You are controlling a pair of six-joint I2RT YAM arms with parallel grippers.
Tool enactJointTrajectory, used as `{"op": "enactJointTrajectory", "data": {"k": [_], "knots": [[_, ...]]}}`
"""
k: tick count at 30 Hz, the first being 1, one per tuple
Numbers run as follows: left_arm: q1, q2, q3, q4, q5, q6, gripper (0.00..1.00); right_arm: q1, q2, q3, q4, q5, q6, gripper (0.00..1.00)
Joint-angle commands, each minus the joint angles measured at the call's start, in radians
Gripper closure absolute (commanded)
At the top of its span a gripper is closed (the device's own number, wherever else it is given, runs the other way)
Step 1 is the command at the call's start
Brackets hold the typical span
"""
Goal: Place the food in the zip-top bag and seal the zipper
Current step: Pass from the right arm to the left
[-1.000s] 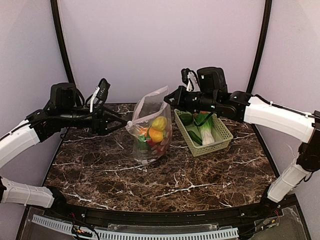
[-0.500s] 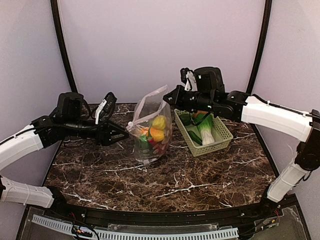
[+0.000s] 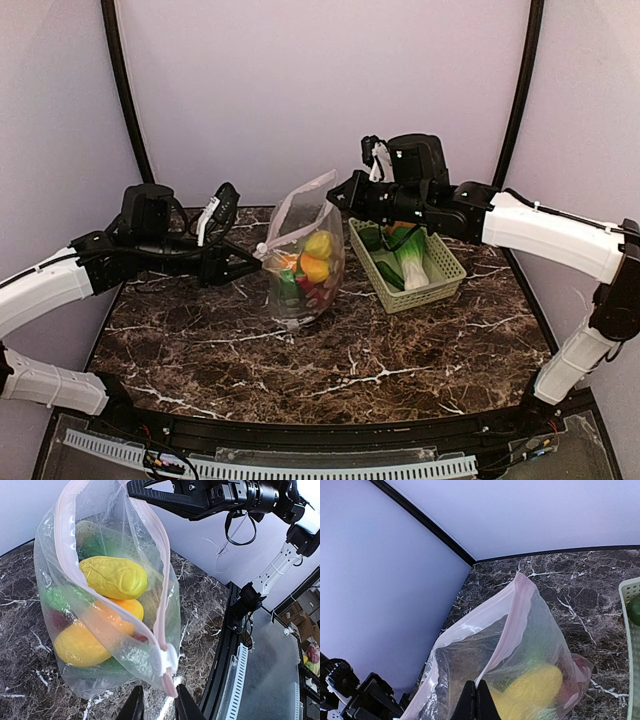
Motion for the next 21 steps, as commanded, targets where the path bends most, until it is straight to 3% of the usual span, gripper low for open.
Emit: {"op": "enactJointTrajectory", "data": {"k": [1, 5, 18, 21], "knots": [[-0.006, 0.009, 0.020, 0.030, -0.005, -0.015, 0.80, 0.009, 0.015, 0.028, 0.050, 0.014, 0.001, 1.00], [-0.005, 0.016, 0.024, 0.046, -0.002, -0.022, 0.84, 0.009, 0.015, 0.028, 0.049, 0.013, -0.002, 1.00], [-0.006, 0.031, 0.032, 0.067, -0.003, -0.032, 0.83, 0.009, 0.016, 0.028, 0.044, 0.012, -0.007, 1.00], [-0.006, 0.029, 0.034, 0.076, -0.011, -0.037, 0.87, 0.010, 0.014, 0.029, 0.042, 0.011, -0.008, 1.00]]}}
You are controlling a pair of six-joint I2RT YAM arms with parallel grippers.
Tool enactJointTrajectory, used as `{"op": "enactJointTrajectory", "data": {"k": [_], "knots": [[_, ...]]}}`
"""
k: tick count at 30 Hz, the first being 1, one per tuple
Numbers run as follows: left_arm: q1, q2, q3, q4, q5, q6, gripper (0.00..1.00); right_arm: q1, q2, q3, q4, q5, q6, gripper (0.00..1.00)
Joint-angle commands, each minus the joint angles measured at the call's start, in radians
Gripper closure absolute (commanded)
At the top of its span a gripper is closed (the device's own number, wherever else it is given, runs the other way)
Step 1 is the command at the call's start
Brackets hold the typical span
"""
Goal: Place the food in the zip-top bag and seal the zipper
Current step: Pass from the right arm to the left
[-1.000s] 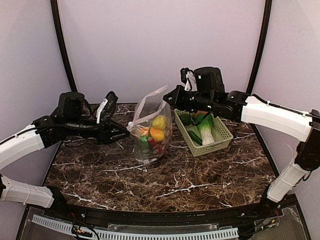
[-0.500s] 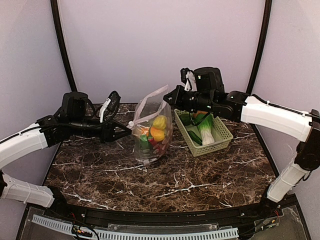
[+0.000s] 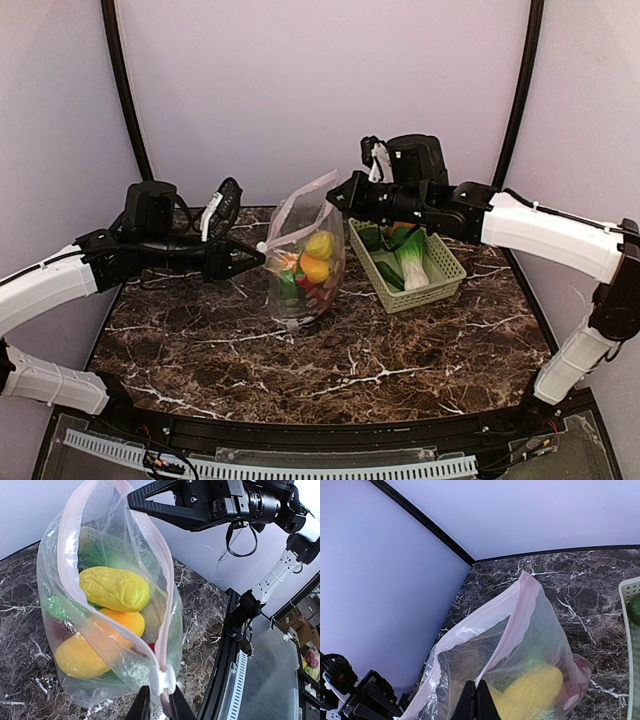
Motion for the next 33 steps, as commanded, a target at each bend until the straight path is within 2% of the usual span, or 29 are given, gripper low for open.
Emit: {"op": "enactJointTrajectory", "data": {"k": [1, 4, 14, 19, 24, 27, 30, 33], "knots": [[-0.003, -0.003, 0.024, 0.030, -0.013, -0.012, 0.92, 0.010, 0.009, 0.030, 0.039, 0.009, -0.010, 1.00], [-0.003, -0.008, 0.042, 0.025, -0.052, -0.017, 0.99, 0.009, -0.002, 0.040, 0.024, 0.012, -0.025, 1.00], [-0.003, 0.008, 0.211, -0.109, -0.089, 0.137, 0.99, 0.018, -0.165, -0.013, -0.051, 0.071, -0.076, 1.00], [-0.003, 0.039, 0.231, -0.154, -0.002, 0.222, 0.99, 0.021, -0.239, -0.077, -0.085, 0.046, -0.102, 0.99], [-0.003, 0.039, 0.217, -0.181, 0.030, 0.315, 0.99, 0.021, -0.338, -0.131, -0.139, 0.118, -0.204, 0.68], [-0.003, 0.015, 0.182, -0.149, 0.052, 0.323, 0.99, 0.023, -0.397, -0.150, -0.132, 0.096, -0.320, 0.52], [-0.002, -0.004, 0.144, -0.122, 0.087, 0.319, 0.99, 0.024, -0.425, -0.143, -0.129, -0.009, -0.466, 0.41], [-0.002, -0.014, 0.129, -0.114, 0.126, 0.318, 0.99, 0.026, -0.421, -0.122, -0.131, -0.167, -0.584, 0.38]]}}
